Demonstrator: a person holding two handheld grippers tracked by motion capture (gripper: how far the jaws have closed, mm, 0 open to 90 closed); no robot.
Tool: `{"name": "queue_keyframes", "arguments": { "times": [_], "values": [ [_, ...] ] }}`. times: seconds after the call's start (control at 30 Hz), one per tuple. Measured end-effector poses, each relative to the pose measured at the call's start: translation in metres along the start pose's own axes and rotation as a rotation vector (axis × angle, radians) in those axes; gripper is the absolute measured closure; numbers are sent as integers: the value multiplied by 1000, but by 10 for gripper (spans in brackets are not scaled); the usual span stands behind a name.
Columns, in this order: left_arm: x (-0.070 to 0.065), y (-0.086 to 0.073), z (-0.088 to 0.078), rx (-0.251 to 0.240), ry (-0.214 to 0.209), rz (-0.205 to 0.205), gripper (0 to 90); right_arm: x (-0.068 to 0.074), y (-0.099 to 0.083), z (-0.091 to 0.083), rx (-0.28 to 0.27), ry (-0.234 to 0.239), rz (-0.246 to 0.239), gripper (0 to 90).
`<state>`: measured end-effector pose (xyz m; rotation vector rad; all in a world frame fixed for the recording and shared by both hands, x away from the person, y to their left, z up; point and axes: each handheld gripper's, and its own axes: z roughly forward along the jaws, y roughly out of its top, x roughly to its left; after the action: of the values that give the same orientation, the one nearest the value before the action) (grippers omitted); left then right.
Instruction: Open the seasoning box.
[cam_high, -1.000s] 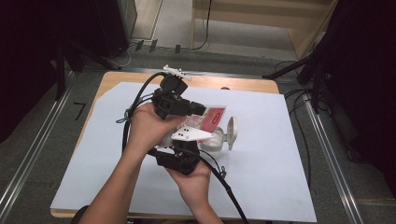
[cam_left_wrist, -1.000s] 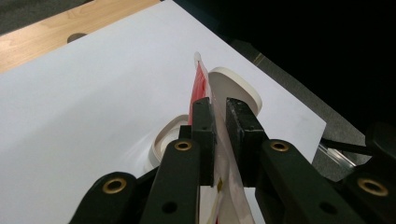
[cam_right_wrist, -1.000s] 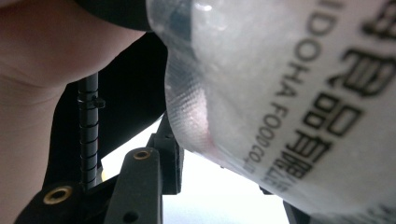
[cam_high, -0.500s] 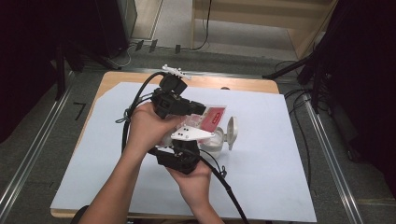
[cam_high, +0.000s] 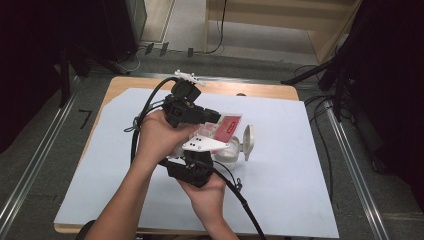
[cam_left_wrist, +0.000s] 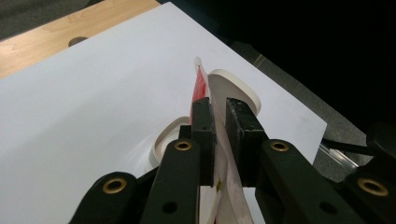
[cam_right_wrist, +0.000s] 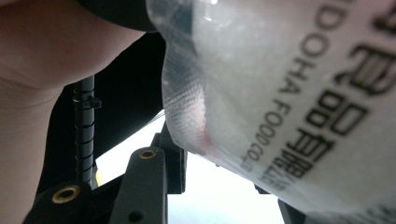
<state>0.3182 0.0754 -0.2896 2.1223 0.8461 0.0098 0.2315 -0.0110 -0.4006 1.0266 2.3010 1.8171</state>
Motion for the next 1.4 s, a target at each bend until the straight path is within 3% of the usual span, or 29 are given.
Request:
{"name": "queue_keyframes", "arguments": {
  "times": [0.43,0.87,1.4],
  "values": [
    [1,-4,-2,5,-32,9,824,3,-8,4,-27,-17,-37,597],
    [4,-7,-8,34,-32,16,825,4,-14,8,-26,-18,-63,599],
    [8,-10,-10,47,-33,6,827,2,-18,9,-15,1,-53,619]
  ]
}}
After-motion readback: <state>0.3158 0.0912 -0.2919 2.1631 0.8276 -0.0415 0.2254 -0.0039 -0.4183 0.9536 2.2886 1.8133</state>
